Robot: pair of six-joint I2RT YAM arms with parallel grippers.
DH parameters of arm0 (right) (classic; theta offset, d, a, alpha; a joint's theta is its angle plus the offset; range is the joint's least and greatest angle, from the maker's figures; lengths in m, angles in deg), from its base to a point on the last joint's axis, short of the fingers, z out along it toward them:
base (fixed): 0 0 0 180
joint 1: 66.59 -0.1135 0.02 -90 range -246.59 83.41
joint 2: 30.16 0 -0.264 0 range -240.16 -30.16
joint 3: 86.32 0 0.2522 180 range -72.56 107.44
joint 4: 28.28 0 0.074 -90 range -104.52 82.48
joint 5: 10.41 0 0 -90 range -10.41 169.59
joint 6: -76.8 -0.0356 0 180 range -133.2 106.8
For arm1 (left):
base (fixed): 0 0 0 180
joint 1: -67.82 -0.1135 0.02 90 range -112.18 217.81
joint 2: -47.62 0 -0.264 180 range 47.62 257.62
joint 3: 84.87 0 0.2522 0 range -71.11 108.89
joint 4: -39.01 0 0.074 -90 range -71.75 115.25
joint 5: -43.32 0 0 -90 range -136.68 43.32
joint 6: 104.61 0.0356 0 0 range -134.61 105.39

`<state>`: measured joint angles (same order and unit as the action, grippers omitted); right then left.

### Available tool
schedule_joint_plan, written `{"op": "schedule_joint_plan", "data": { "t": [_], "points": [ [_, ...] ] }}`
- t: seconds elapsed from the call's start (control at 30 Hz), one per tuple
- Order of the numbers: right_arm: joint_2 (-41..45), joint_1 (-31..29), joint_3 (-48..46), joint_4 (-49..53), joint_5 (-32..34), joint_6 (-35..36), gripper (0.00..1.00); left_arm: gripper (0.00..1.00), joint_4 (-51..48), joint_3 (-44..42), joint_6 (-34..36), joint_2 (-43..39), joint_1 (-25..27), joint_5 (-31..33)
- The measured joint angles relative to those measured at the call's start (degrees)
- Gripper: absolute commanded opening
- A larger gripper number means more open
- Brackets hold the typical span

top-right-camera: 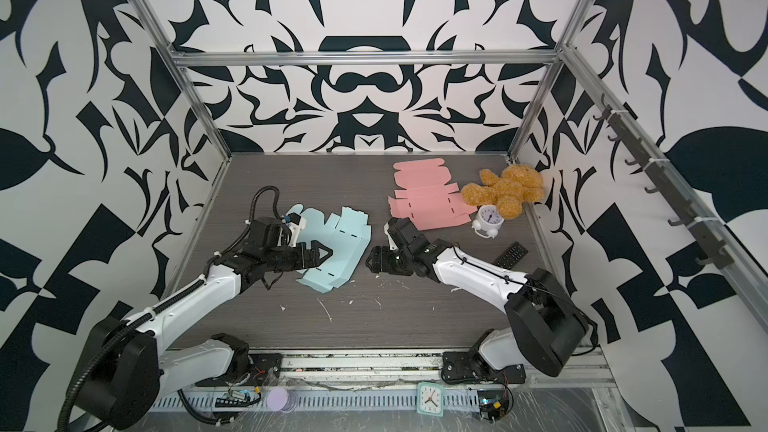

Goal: Fold the paper box

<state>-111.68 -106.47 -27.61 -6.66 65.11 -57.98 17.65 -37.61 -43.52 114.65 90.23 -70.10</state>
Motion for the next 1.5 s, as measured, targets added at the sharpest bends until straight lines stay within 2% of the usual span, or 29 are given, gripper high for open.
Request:
{"op": "schedule_joint_plan", "data": {
  "t": [0.23,0.7,0.83,1.13,1.4,1.5],
  "points": [
    [-6.8,-0.2,-1.5,-12.2,-0.3,-6.0,0.71,0.94,0.1,-1.8,-0.2,-2.9,-0.2,-0.9],
    [-19.9,-0.4,2.4,-23.5,-4.5,-9.6,0.63,0.94,0.8,-1.9,-0.2,-7.1,-0.4,-1.6],
    [-22.0,-0.5,3.2,-26.0,-5.4,-10.8,0.57,0.94,1.0,-1.9,-0.1,-7.1,-0.7,-2.1],
    [-25.9,-0.8,4.3,-30.8,-6.7,-12.9,0.32,0.94,1.0,-1.9,0.3,-5.8,-1.6,-3.6],
    [-26.4,-1.0,4.3,-29.6,-6.7,-13.0,0.1,0.93,1.6,-1.9,0.3,-5.7,-1.9,-3.9],
    [-26.4,-0.9,4.5,-28.9,-7.3,-12.4,0.07,0.92,1.9,-1.9,0.3,-5.6,-1.9,-4.0]
  ]
}}
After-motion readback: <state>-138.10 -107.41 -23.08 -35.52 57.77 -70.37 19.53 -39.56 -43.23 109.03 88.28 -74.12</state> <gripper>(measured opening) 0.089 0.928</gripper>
